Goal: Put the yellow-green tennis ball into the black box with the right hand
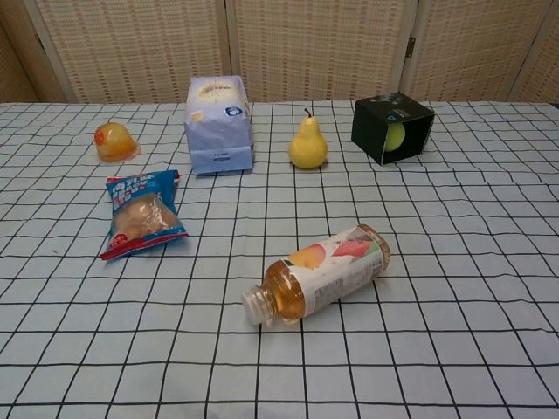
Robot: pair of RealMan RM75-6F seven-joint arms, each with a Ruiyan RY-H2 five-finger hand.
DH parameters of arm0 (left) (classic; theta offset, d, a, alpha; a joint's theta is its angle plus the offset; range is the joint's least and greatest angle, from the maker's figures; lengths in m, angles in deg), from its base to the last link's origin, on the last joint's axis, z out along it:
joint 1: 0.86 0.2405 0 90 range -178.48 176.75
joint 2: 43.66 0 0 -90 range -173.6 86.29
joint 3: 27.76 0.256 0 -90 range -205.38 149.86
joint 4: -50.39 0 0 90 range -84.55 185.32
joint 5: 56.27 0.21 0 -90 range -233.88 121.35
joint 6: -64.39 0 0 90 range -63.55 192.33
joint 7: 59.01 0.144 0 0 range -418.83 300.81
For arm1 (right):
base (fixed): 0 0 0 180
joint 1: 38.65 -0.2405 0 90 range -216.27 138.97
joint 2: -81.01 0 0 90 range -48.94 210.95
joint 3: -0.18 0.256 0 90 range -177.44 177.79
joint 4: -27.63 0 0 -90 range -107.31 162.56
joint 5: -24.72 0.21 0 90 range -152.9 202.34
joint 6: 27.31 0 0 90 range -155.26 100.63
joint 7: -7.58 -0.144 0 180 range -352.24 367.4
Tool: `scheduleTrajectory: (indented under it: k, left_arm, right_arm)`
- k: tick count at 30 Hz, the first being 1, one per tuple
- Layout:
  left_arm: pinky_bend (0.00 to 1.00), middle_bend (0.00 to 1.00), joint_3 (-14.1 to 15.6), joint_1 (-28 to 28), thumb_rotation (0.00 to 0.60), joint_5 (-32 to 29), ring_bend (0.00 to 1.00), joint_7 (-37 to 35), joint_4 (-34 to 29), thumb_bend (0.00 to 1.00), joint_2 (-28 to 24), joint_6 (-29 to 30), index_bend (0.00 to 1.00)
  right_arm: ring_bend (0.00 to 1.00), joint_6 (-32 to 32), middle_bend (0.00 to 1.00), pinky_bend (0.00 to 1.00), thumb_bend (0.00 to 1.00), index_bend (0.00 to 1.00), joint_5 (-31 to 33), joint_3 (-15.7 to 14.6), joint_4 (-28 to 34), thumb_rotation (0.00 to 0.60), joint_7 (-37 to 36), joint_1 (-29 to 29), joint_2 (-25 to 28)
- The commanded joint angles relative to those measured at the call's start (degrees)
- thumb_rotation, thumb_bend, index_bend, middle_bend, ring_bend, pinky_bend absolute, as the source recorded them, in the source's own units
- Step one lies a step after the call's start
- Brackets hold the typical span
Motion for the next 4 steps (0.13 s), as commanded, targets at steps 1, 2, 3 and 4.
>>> scheduleTrajectory:
  k: [1, 2, 3, 4]
  left_arm:
    - [0.38, 0.31, 0.11, -0.04, 0.6, 0.09, 0.28, 0.31, -0.06, 0.45, 0.1, -0.14, 0.28]
    - [0.38, 0.31, 0.14, -0.05, 0.6, 0.12, 0.28, 0.4, -0.12, 0.45, 0.12, -0.17, 0.28]
    - [0.38, 0.31, 0.16, -0.05, 0.6, 0.17, 0.29, 0.52, -0.17, 0.45, 0.14, -0.17, 0.28]
    - [0.38, 0.31, 0.15, -0.04, 0.6, 0.21, 0.29, 0.61, -0.2, 0.45, 0.17, -0.11, 0.28]
  right_arm:
    - [0.0, -2.33, 0.05, 0.2, 0.13, 0.0, -1.07, -1.69, 0.11, 0.6, -0.12, 2.87, 1.48]
    - [0.0, -2.2, 0.05, 0.2, 0.13, 0.0, -1.12, -1.83, 0.06, 0.6, -0.46, 3.1, 1.47]
    - [0.0, -1.92, 0.05, 0.2, 0.13, 0.0, -1.14, -1.97, -0.01, 0.6, -0.94, 3.32, 1.42]
    - [0.0, -1.65, 0.05, 0.2, 0.13, 0.0, -1.18, -2.05, -0.13, 0.6, -1.3, 3.43, 1.35]
